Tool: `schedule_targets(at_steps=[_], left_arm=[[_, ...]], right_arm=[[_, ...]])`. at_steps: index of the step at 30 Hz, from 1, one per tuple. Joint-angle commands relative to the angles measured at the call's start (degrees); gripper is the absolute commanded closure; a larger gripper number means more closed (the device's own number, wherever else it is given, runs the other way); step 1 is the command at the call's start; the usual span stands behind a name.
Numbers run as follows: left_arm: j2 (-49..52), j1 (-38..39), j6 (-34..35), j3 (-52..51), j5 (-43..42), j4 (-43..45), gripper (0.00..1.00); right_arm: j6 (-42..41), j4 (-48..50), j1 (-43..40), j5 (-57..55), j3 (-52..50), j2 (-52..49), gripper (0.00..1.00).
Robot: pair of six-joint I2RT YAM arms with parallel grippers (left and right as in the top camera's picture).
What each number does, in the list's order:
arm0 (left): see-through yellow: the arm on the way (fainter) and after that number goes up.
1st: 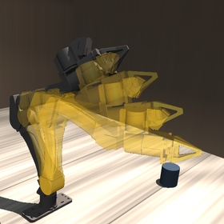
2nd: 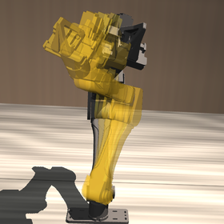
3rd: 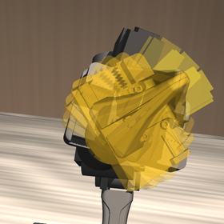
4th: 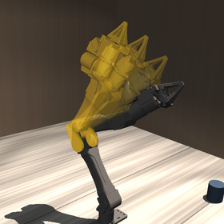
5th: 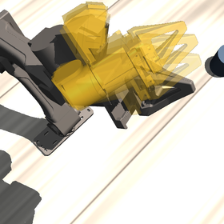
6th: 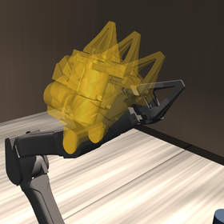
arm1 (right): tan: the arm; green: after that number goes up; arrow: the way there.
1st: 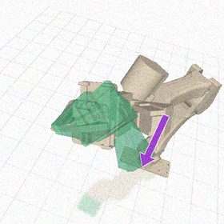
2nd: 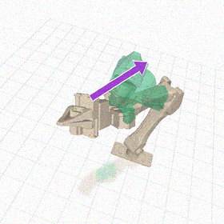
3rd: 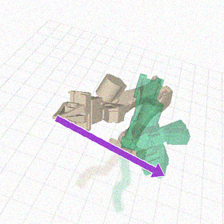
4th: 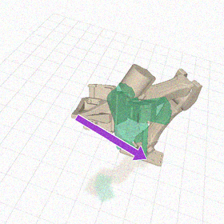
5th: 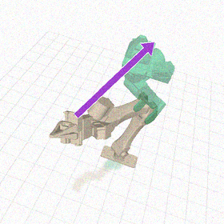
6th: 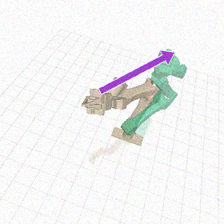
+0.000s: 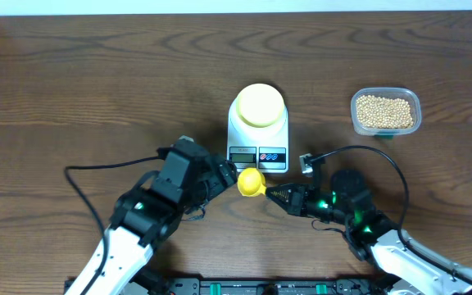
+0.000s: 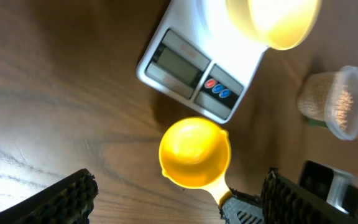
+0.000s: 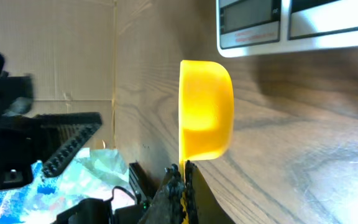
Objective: Scoop item into bowl and weigh 50g on scale
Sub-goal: 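Release the left gripper and carry the scoop right toward the bean tub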
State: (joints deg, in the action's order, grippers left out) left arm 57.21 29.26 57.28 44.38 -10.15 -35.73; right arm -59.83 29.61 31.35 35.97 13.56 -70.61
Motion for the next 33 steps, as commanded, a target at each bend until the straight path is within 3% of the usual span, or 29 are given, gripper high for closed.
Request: schedule_targets(at_steps=[1, 6, 16, 26, 33], left_arm=[[-2.89, -1.46, -5.44, 0.55, 0.59, -0.28, 0.13], [-3.78, -2.58, -5.79, 0.52, 0.85, -0.87, 0.13], [-2.89, -2.58, -5.77, 0.52, 1.9, -1.11, 0.13], [-2.89, -2.58, -5.77, 0.52, 1.9, -1.11, 0.13], [-2.86, -2.56, -5.77, 0.52, 1.9, -1.18, 0.13]], right_arm=[[3.56, -3.04, -2.8, 4.33, 0.63, 3.26, 0.99], [8.83, -16.74, -8.92, 4.74, 0.66, 12.09, 0.99], [12.74, -33.86, -17.42, 4.66, 1.49, 29.57, 0.99], [25.97, -59.34, -22.16, -1.97, 15.67, 30.97, 0.99], [28.13, -63.21, -22.16, -2.38, 21.35, 30.97, 0.99]])
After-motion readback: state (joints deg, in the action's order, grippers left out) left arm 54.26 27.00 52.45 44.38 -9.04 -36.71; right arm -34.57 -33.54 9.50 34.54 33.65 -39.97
